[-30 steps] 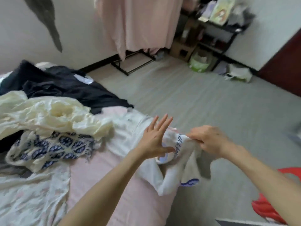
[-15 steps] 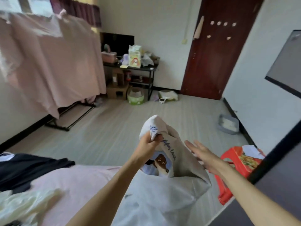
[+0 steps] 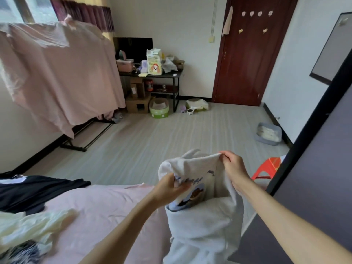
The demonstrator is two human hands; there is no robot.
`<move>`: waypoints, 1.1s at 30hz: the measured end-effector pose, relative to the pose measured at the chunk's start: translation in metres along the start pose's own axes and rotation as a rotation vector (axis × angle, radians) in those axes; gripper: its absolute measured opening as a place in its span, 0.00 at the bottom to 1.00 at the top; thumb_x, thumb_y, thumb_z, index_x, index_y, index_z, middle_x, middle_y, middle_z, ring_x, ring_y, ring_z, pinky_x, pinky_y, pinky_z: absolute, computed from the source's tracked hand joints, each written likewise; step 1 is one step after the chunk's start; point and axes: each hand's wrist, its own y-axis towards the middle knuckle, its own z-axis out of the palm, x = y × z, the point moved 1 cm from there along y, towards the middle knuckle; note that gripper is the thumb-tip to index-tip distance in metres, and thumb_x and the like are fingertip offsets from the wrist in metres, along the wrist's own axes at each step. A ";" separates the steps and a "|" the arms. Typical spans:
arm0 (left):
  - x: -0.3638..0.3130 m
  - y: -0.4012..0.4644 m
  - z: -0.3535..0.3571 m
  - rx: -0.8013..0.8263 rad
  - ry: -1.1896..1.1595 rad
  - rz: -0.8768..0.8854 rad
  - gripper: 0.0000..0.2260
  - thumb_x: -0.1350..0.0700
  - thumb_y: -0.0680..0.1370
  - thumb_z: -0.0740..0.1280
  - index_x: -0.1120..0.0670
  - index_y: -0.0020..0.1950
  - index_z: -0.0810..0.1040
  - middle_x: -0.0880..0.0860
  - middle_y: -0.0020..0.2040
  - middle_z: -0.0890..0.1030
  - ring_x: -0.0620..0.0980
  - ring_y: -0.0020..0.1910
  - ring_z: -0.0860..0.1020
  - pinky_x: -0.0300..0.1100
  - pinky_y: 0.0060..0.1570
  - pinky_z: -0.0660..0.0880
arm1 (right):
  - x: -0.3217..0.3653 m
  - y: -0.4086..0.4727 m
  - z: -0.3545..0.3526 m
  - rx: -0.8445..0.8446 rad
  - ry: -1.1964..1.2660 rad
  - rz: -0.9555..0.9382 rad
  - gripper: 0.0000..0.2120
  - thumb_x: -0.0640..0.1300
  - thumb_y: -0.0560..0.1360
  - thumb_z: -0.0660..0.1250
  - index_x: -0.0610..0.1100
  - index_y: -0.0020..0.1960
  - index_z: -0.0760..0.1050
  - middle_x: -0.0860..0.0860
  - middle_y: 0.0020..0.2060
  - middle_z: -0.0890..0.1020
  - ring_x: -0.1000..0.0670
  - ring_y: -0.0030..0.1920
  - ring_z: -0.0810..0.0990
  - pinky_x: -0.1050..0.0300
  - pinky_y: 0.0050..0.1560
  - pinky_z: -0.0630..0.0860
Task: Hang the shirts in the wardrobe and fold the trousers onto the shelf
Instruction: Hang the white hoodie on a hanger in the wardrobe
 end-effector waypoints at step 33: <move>-0.061 0.065 0.159 0.625 -0.885 -0.028 0.08 0.62 0.80 0.55 0.56 0.49 0.73 0.50 0.38 0.81 0.44 0.36 0.79 0.36 0.38 0.77 | -0.139 -0.179 -0.143 -0.074 0.455 1.033 0.27 0.62 0.71 0.63 0.39 0.54 0.73 0.41 0.45 0.81 0.43 0.47 0.80 0.49 0.51 0.77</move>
